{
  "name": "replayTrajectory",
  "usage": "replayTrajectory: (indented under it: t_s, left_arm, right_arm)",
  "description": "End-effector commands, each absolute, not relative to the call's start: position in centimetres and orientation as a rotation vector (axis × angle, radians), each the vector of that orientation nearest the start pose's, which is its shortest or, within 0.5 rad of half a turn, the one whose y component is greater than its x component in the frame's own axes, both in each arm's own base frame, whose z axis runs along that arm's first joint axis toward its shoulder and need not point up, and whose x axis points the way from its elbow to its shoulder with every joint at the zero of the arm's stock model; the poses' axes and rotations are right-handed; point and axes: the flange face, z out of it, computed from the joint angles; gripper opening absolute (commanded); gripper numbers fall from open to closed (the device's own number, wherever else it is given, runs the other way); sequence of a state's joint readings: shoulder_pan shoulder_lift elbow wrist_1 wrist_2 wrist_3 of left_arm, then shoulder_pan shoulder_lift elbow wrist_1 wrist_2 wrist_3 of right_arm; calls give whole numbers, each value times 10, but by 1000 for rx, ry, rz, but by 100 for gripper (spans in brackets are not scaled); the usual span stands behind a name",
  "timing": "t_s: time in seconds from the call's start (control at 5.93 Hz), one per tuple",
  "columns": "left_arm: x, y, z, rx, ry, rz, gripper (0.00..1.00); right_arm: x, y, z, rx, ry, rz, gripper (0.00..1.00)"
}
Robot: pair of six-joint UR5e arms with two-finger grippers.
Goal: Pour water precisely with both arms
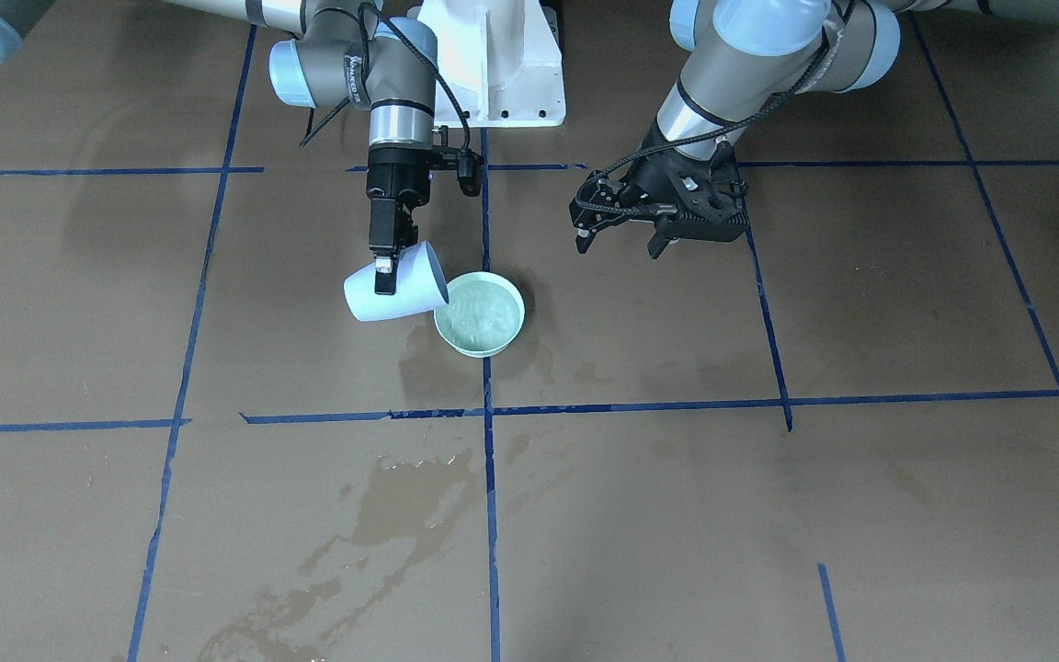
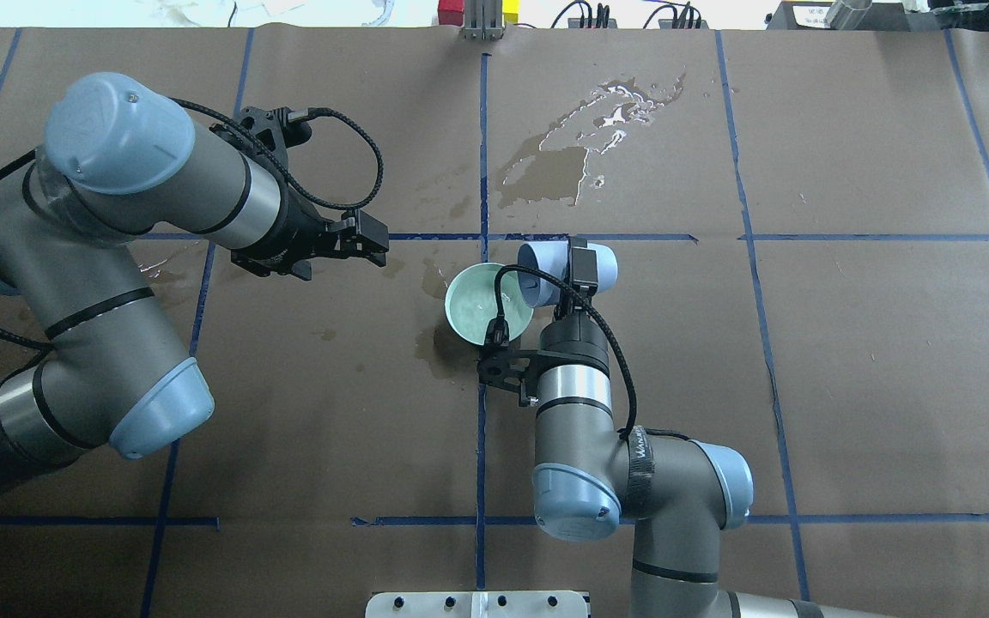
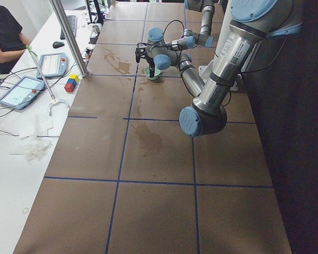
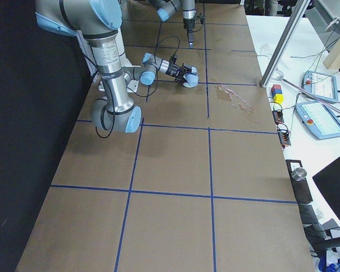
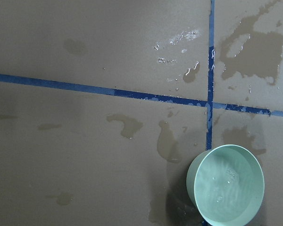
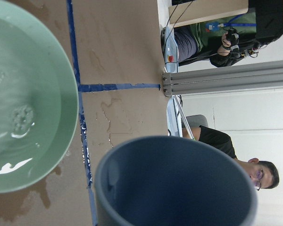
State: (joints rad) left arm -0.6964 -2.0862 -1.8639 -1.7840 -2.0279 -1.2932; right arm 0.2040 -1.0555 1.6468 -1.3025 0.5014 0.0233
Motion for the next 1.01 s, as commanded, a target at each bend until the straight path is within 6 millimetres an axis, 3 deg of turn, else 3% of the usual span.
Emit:
replayTrajectory:
  t_s: [0.0,0.17,0.34,0.51,0.84]
  left_arm:
    - [410,-459,210,101,1080,-144,100]
    - [410,-458,210,102,1079,-143,100]
    - [410,-458,210,102,1079,-143,100]
    - [410,-458,210,102,1079,-143,100]
    - [415,-460,214,109,1066,-150,100]
  right_arm:
    - [-575,-348,271,1257,135,-512,2]
    - [-571,-348,272,1247,6,-358,1]
    - [-561,-347,260,1241,-114,-228,1]
    - [-528,-341,272,1226,-188,-145,1]
    - [-501,-342,263,1187,-372,85,1]
